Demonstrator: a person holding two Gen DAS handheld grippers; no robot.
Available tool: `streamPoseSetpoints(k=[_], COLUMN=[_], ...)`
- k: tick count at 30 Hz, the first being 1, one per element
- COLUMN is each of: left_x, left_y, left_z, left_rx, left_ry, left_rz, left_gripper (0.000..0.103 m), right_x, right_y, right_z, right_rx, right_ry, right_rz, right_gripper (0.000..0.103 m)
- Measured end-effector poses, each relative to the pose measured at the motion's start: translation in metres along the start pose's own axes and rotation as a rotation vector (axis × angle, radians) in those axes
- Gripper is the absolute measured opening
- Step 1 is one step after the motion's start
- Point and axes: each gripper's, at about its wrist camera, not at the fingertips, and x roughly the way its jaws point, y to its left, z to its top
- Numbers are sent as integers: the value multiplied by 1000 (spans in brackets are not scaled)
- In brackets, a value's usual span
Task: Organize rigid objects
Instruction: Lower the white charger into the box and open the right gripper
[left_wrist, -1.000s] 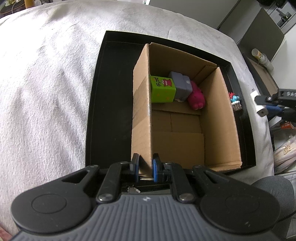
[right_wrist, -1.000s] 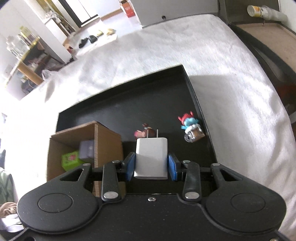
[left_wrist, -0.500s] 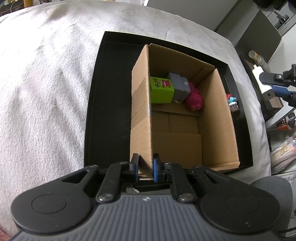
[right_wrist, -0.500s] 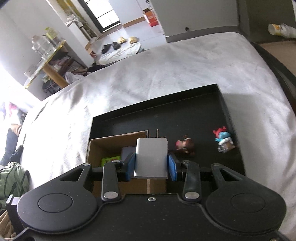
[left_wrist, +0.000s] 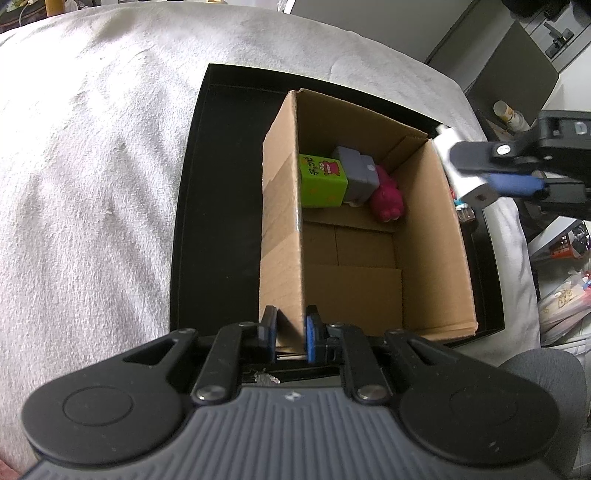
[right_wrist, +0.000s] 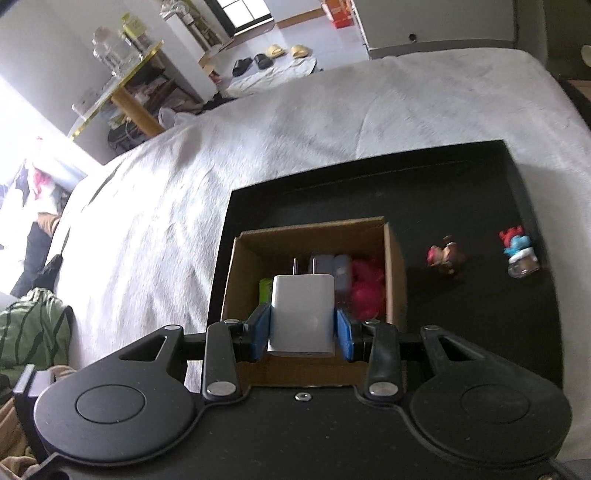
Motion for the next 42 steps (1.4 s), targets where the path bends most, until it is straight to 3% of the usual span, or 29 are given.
streamPoseSetpoints(k=[21, 25, 31, 34, 42], left_x=[2, 1, -2, -2, -2], left_y=[2, 1, 1, 0, -2], left_z=[-1, -1, -3, -3, -5], left_rx=[10, 11, 9, 8, 12], left_ry=[-9, -10, -18, -17, -8], left_rz=[-12, -9, -7, -4, 10], left_gripper=[14, 14, 14, 14, 14], right_x=[59, 66, 42, 27, -2], right_y=[28, 27, 20, 19, -1], right_z=[-34, -37, -40, -41, -42], right_rx=[-12, -1, 7, -17, 14], right_ry=[84, 91, 66, 44, 2], right_rz=[-58, -37, -17, -20, -17], right_gripper=[37, 39, 41, 49, 49])
